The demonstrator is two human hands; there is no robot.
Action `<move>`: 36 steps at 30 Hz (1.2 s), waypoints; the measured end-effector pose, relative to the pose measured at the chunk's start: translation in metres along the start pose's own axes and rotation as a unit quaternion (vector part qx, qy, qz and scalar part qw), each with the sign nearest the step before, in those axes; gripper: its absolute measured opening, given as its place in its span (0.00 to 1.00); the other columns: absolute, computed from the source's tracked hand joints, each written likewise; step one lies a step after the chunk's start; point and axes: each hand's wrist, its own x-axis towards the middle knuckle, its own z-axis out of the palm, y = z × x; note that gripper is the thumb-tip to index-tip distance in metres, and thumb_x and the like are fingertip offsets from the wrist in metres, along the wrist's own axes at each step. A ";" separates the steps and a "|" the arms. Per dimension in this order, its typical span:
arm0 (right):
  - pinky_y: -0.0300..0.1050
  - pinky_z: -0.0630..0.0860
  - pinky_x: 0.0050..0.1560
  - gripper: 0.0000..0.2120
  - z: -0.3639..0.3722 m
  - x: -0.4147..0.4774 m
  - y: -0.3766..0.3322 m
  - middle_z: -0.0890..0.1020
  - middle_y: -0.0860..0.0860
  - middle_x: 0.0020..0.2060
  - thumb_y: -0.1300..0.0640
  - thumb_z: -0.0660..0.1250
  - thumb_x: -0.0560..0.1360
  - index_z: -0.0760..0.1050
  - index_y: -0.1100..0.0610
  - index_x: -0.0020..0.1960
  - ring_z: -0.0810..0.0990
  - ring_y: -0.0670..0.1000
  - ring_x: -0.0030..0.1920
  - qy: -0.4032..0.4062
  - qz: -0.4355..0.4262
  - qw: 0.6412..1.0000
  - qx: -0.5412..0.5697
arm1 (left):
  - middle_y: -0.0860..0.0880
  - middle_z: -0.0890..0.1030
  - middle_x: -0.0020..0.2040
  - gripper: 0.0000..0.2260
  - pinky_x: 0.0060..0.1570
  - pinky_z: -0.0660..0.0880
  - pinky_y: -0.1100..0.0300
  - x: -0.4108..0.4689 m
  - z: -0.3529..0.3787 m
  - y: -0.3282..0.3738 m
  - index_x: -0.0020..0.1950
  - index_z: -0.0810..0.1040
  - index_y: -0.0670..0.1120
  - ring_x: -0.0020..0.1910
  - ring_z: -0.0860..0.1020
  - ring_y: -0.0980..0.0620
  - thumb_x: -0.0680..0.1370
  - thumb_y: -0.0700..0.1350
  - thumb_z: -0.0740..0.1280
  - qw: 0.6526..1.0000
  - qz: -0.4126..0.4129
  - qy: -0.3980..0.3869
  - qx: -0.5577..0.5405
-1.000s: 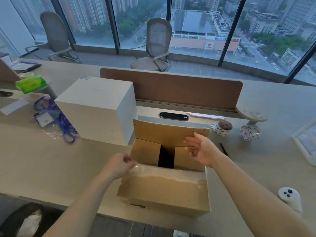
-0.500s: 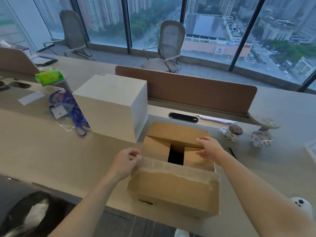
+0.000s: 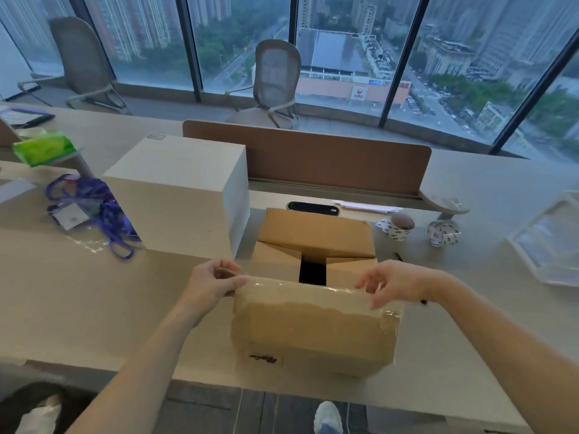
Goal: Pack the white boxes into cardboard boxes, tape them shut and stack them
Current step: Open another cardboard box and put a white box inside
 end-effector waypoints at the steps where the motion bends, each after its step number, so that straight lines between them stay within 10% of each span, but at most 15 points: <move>1: 0.45 0.75 0.55 0.09 0.004 -0.003 -0.006 0.82 0.43 0.46 0.54 0.75 0.72 0.81 0.46 0.52 0.79 0.45 0.48 0.014 -0.005 0.999 -0.053 | 0.43 0.82 0.38 0.23 0.38 0.80 0.58 -0.001 -0.002 0.002 0.49 0.80 0.38 0.39 0.81 0.49 0.63 0.48 0.83 0.999 0.002 -0.017 -0.030; 6: 0.42 0.75 0.42 0.11 0.018 -0.023 -0.020 0.77 0.44 0.35 0.56 0.72 0.71 0.73 0.47 0.35 0.75 0.46 0.37 0.084 -0.037 0.987 -0.135 | 0.46 0.78 0.29 0.30 0.35 0.78 0.58 -0.005 -0.007 0.013 0.49 0.81 0.40 0.28 0.77 0.53 0.64 0.66 0.77 0.994 -0.005 -0.077 -0.072; 15: 0.43 0.72 0.39 0.15 0.045 -0.051 -0.014 0.71 0.42 0.32 0.55 0.66 0.71 0.63 0.47 0.31 0.72 0.47 0.37 0.144 -0.104 0.926 -0.334 | 0.50 0.86 0.46 0.10 0.48 0.78 0.59 0.008 0.017 0.014 0.56 0.81 0.50 0.47 0.82 0.54 0.78 0.53 0.70 0.959 -0.022 -0.186 0.211; 22: 0.40 0.76 0.45 0.16 0.051 -0.056 -0.027 0.80 0.43 0.40 0.39 0.76 0.67 0.82 0.50 0.44 0.77 0.43 0.43 -0.040 -0.013 0.966 -0.255 | 0.57 0.77 0.59 0.13 0.60 0.70 0.62 0.011 0.077 -0.007 0.63 0.80 0.50 0.61 0.74 0.57 0.81 0.53 0.66 0.847 0.104 -0.285 0.435; 27: 0.44 0.78 0.52 0.23 0.060 -0.041 -0.029 0.84 0.48 0.50 0.37 0.59 0.79 0.76 0.52 0.63 0.83 0.49 0.48 -0.107 0.033 0.987 -0.116 | 0.56 0.75 0.69 0.19 0.76 0.55 0.46 0.018 0.096 -0.030 0.62 0.83 0.52 0.75 0.61 0.52 0.81 0.60 0.61 0.699 0.172 -0.344 0.604; 36: 0.50 0.72 0.64 0.26 0.098 0.019 -0.041 0.71 0.51 0.69 0.45 0.61 0.81 0.61 0.45 0.77 0.73 0.55 0.66 -0.008 0.015 0.964 -0.264 | 0.56 0.78 0.64 0.13 0.71 0.60 0.49 0.009 0.089 -0.026 0.63 0.80 0.55 0.70 0.68 0.51 0.82 0.54 0.61 0.690 0.306 -0.245 0.609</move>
